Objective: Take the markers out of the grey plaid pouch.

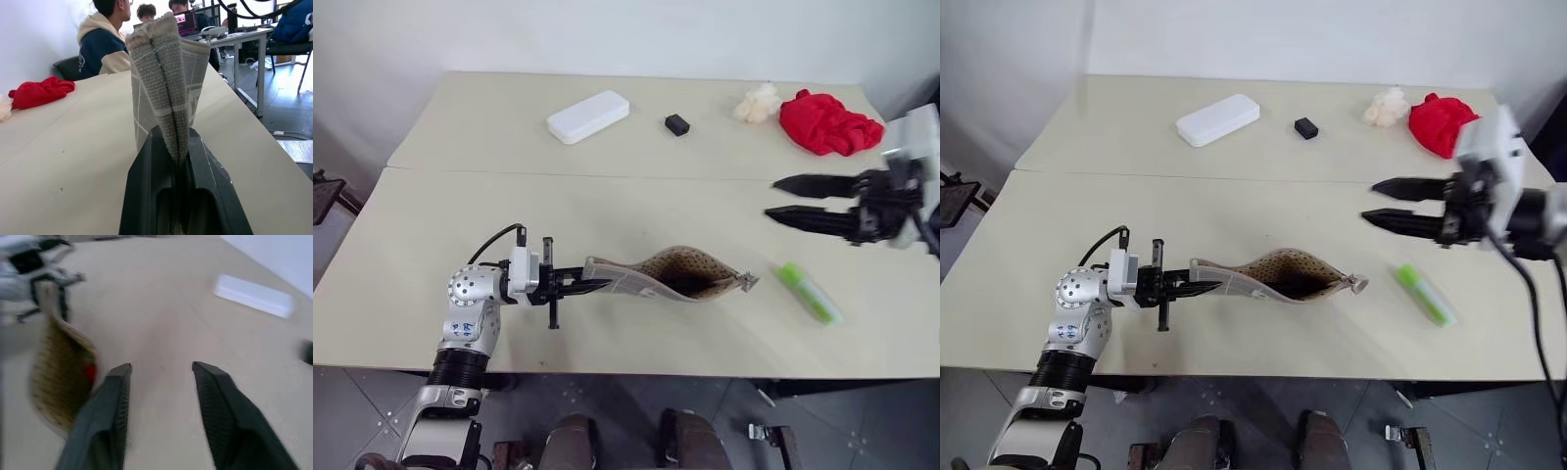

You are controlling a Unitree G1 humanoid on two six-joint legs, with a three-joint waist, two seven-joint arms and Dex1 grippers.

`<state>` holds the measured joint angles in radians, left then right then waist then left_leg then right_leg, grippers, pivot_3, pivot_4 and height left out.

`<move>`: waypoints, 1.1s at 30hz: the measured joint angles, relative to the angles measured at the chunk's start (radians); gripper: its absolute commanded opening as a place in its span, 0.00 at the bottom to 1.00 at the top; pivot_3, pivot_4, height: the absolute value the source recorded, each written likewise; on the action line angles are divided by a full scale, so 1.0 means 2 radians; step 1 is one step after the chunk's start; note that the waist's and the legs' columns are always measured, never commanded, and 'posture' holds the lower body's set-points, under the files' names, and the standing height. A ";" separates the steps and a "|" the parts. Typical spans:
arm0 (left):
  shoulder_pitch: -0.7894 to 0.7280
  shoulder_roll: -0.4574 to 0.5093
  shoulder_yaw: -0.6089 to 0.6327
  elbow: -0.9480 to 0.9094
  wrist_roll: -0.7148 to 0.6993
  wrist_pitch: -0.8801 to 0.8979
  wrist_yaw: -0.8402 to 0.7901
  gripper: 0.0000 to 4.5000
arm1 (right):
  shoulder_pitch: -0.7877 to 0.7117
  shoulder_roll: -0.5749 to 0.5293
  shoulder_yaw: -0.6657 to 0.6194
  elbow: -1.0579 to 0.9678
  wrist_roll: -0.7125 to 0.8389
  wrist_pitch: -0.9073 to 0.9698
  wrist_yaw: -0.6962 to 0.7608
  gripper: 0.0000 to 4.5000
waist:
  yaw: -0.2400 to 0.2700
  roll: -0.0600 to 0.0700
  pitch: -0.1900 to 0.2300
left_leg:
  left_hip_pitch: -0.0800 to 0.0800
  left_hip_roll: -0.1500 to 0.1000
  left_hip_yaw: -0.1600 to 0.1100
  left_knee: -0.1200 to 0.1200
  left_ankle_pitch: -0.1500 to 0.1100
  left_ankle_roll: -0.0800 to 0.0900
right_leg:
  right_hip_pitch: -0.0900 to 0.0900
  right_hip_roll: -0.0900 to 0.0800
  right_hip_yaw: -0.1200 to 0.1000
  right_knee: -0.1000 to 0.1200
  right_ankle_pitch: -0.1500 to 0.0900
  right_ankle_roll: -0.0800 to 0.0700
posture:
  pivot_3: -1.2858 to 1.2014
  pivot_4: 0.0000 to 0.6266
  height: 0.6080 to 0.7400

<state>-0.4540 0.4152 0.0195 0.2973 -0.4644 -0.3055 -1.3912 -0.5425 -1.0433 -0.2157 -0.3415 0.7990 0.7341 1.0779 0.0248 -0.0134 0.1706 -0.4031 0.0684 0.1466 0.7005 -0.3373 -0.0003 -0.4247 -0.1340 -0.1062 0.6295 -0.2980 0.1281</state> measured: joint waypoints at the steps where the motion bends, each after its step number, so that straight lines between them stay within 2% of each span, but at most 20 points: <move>1: 0.000 0.000 0.000 0.000 0.000 0.000 0.000 0.00 | -0.007 0.009 0.021 -0.017 0.002 0.005 -0.001 0.20 | 0.000 0.000 0.000 | 0.000 0.000 0.000 0.000 0.000 0.000 | 0.000 0.000 0.000 0.000 0.000 0.000 | 0.52 0.24 1.00; 8: 0.000 0.001 -0.001 -0.001 0.001 0.001 0.000 0.00 | -0.033 0.028 0.117 -0.078 -0.029 0.027 -0.029 0.20 | -0.001 0.000 0.000 | 0.000 0.000 0.000 0.000 0.000 0.000 | 0.000 0.000 0.000 0.000 0.000 0.000 | 0.52 0.24 1.00; 12: 0.000 0.002 -0.002 -0.002 0.002 0.002 0.001 0.00 | -0.034 0.037 0.166 -0.087 -0.073 0.026 -0.045 0.01 | -0.002 0.000 0.000 | 0.000 0.000 0.000 0.000 0.000 0.000 | 0.000 0.000 0.000 0.000 0.000 0.000 | 0.52 0.24 1.00; 21: 0.005 0.002 -0.004 -0.005 0.002 0.003 0.001 0.00 | -0.048 0.021 0.238 -0.086 -0.190 0.001 -0.045 0.01 | -0.003 0.000 0.000 | 0.000 0.000 0.000 0.000 0.000 0.000 | 0.000 0.000 0.000 0.000 0.000 0.000 | 0.52 0.24 1.00; 28: 0.007 0.003 -0.010 -0.006 0.003 0.004 0.001 0.00 | -0.116 0.077 0.317 -0.093 -0.273 0.035 -0.073 0.01 | -0.010 0.000 0.000 | 0.000 0.000 0.000 0.000 0.000 0.000 | 0.000 0.000 0.000 0.001 0.000 0.000 | 0.52 0.24 1.00; 33: 0.006 0.003 -0.011 -0.006 0.003 0.006 0.001 0.00 | -0.119 0.085 0.365 -0.098 -0.320 0.036 -0.073 0.01 | -0.013 0.000 0.000 | 0.000 0.000 0.000 0.000 0.000 0.000 | 0.000 0.000 0.000 0.000 0.000 0.000 | 0.52 0.24 1.00</move>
<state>-0.4411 0.4213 -0.0016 0.2860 -0.4575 -0.2939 -1.3894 -0.7809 -0.8730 0.5151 -0.5366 0.1595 0.8059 0.9312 -0.0012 -0.0133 0.1705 -0.4039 0.0683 0.1468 0.7004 -0.3373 -0.0003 -0.4254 -0.1340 -0.1069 0.6299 -0.2980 0.1280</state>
